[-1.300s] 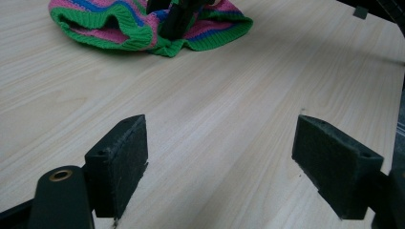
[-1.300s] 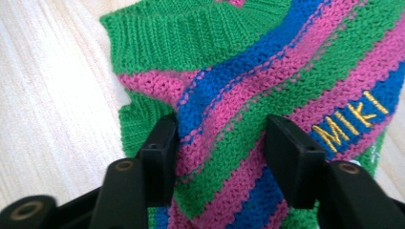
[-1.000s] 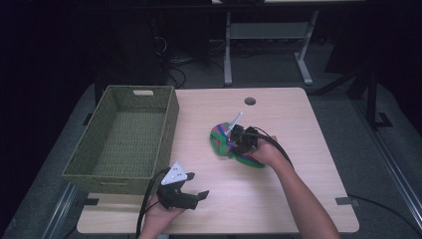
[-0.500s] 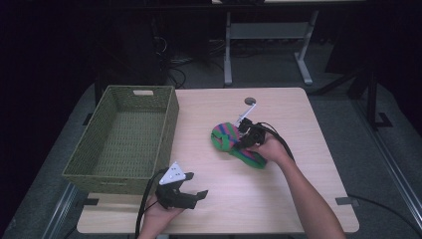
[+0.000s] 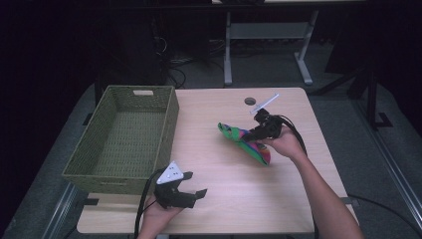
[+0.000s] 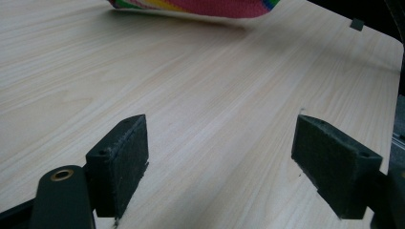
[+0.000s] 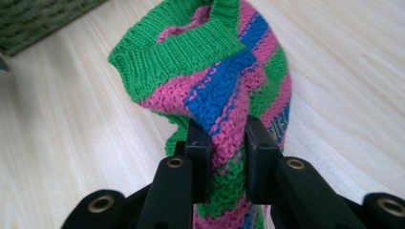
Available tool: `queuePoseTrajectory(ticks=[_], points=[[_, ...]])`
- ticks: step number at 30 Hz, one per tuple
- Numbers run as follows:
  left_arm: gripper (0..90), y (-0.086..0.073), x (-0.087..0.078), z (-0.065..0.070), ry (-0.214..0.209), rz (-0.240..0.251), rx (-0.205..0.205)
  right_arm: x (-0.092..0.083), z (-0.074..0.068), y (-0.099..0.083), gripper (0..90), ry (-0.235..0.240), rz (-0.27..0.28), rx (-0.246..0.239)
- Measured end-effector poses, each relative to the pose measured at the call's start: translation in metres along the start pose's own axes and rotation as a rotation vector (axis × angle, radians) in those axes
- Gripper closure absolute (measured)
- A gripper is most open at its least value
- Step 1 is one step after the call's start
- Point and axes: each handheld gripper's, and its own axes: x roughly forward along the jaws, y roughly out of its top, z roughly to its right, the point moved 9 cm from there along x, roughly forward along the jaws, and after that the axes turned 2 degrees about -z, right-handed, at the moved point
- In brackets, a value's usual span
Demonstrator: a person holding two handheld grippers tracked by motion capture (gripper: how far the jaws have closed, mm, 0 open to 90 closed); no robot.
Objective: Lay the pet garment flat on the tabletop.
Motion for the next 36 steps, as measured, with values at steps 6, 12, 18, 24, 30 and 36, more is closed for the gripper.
queuePoseTrajectory(ticks=[6, 12, 18, 24, 30, 36], points=[[19.7, 0.000, 0.000, -0.001, -0.004, 0.002, -0.008, -0.024, -0.001, 0.006, 75.0, 0.007, 0.051, 0.009], [19.6, 0.002, -0.003, -0.001, 0.001, 0.022, -0.005, -0.036, -0.008, 0.007, 75.0, 0.013, 0.070, -0.002], [19.6, 0.002, -0.004, -0.002, 0.005, 0.025, -0.007, -0.050, -0.027, 0.001, 74.9, 0.015, 0.066, -0.064], [19.6, 0.003, -0.004, 0.001, 0.003, 0.036, -0.005, -0.059, -0.038, -0.006, 74.9, 0.020, 0.088, -0.091], [19.6, 0.003, -0.005, 0.000, 0.006, 0.039, -0.008, -0.065, -0.052, -0.021, 74.9, 0.025, 0.105, -0.119], [19.6, 0.004, -0.005, 0.000, 0.004, 0.041, -0.004, -0.064, -0.062, -0.029, 74.9, 0.034, 0.099, -0.141]])
